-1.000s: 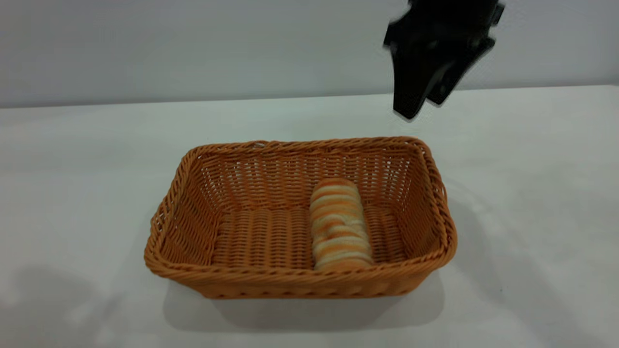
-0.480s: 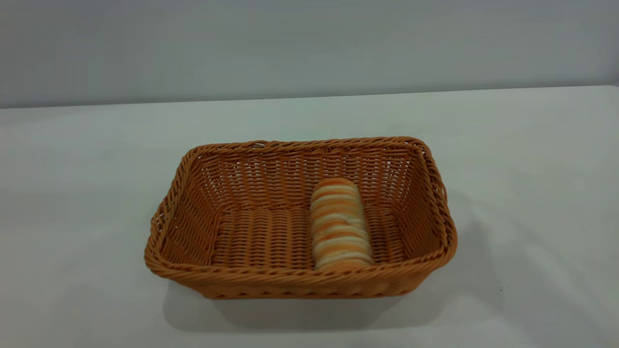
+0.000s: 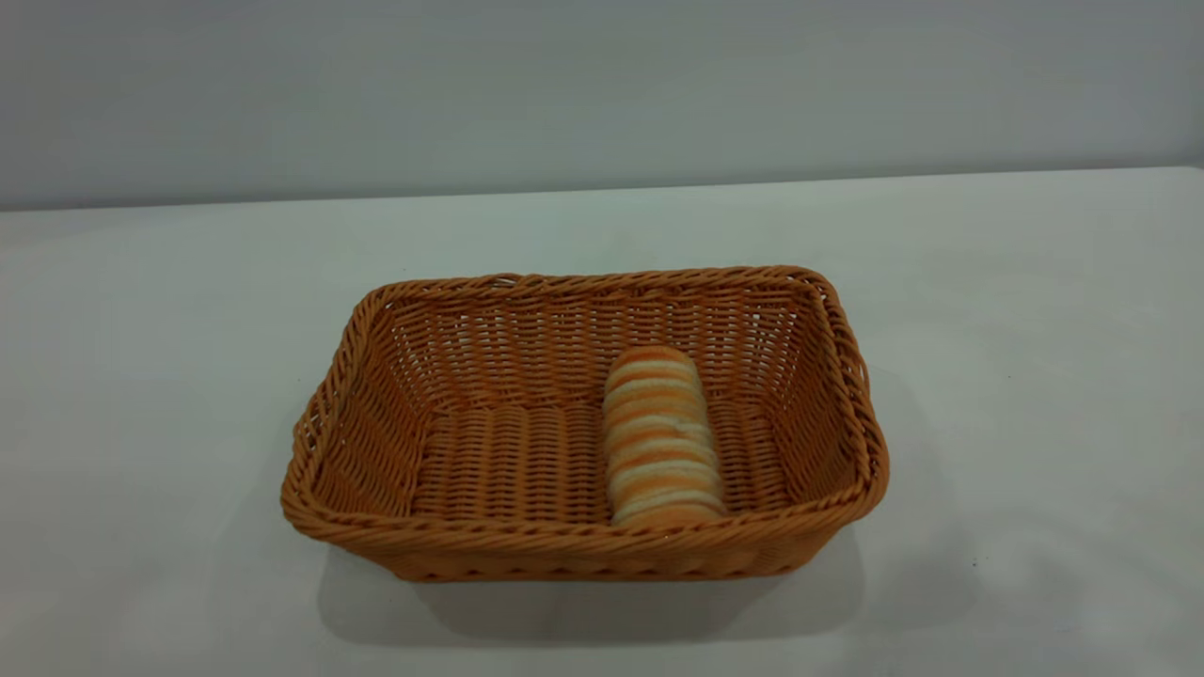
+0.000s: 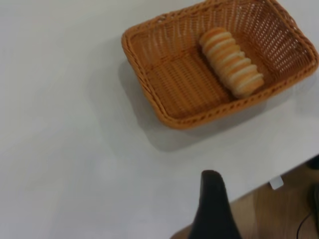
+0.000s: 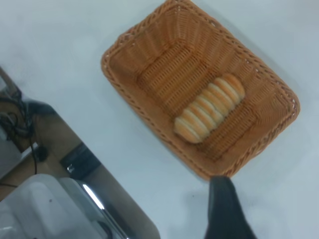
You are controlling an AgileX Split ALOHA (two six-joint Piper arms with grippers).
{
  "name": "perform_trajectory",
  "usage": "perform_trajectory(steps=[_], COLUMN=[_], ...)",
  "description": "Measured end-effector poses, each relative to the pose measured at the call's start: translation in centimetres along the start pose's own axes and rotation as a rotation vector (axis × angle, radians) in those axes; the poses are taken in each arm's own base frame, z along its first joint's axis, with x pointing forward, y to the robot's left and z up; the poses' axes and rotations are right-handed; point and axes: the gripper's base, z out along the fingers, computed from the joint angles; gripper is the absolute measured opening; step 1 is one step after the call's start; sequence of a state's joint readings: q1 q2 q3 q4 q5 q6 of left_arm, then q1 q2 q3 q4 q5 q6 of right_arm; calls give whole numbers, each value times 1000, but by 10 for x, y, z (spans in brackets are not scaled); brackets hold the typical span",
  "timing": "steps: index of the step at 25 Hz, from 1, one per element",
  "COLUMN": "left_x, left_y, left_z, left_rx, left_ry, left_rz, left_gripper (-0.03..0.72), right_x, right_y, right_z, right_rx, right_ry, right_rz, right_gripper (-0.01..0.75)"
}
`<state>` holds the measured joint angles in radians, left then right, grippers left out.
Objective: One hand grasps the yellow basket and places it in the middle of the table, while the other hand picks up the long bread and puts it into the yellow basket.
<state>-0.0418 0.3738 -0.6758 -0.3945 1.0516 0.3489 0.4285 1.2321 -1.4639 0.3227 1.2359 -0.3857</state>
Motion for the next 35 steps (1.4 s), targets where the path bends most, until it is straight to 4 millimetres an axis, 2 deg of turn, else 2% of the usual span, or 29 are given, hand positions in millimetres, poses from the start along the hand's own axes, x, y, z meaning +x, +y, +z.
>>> perform_trajectory(steps=[6, 13, 19, 27, 30, 35], left_x=[31, 51, 72, 74, 74, 74], left_y=[-3, 12, 18, 21, 21, 21], left_z=[-10, -15, -5, -6, -6, -6], left_rx=[-49, -256, -308, -340, -341, -342], left_ry=[43, 66, 89, 67, 67, 66], left_rz=[42, -72, -93, -80, -81, -81], left_gripper=[582, 582, 582, 582, 582, 582], right_x=[50, 117, 173, 233, 249, 261], right_y=[27, 52, 63, 61, 57, 56], right_z=[-38, -56, -45, -18, -12, -16], right_rx=[17, 29, 40, 140, 206, 274], right_ry=[-60, -111, -129, -131, -129, -171], right_rz=[-9, 9, 18, 89, 120, 135], right_gripper=[502, 502, 502, 502, 502, 502])
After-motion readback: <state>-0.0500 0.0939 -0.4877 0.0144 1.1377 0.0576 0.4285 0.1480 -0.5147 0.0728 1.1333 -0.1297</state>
